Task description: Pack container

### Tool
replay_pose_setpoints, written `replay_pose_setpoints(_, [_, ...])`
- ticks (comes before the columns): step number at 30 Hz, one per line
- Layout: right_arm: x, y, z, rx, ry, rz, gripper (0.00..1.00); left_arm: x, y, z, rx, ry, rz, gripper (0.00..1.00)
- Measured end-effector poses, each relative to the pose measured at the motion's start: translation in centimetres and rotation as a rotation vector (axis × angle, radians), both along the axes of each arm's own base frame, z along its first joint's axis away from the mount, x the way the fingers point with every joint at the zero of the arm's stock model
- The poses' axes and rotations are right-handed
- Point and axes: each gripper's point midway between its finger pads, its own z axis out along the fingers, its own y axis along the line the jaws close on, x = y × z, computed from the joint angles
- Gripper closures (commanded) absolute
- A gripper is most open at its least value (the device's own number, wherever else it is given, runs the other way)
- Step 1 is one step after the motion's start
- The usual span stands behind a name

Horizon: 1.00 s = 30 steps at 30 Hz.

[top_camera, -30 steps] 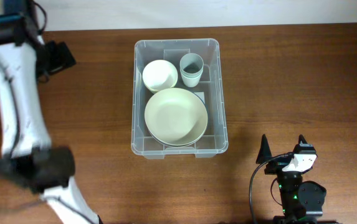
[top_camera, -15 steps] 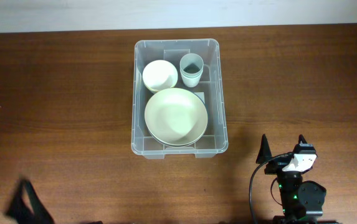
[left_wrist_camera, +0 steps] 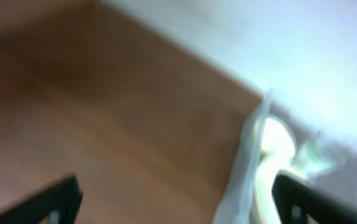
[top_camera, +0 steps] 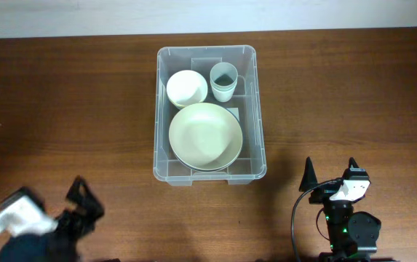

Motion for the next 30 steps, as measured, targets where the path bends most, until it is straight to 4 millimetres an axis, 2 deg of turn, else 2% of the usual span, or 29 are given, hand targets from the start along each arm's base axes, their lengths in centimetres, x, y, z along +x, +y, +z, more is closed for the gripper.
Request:
replay_pose_setpoints(3, [0.0,0.0,0.0,0.0,0.0,0.0,0.01,3.9,0.0,-2.1,0.004,-0.138,-0.037,0.0])
replay_pose_setpoints(7, [0.0,0.0,0.0,0.0,0.0,0.0,0.01,6.2,-0.5,-4.5,0.024,-0.308,-0.087,0.01])
replay_pose_setpoints(11, [0.0,0.0,0.0,0.0,0.0,0.0,0.01,6.6,-1.6,-6.9,0.067,-0.393,-0.144,0.01])
replay_pose_setpoints(16, [0.0,0.0,0.0,0.0,0.0,0.0,0.01,6.8,-2.6,-9.4,0.179,-0.381,-0.208,0.01])
replay_pose_setpoints(23, [0.0,0.0,0.0,0.0,0.0,0.0,0.01,6.8,-3.4,-10.1,0.439,-0.344,-0.291,0.01])
replay_pose_setpoints(30, [0.0,0.0,0.0,0.0,0.0,0.0,0.01,7.0,-3.6,-12.7,0.626,-0.256,-0.355,0.01])
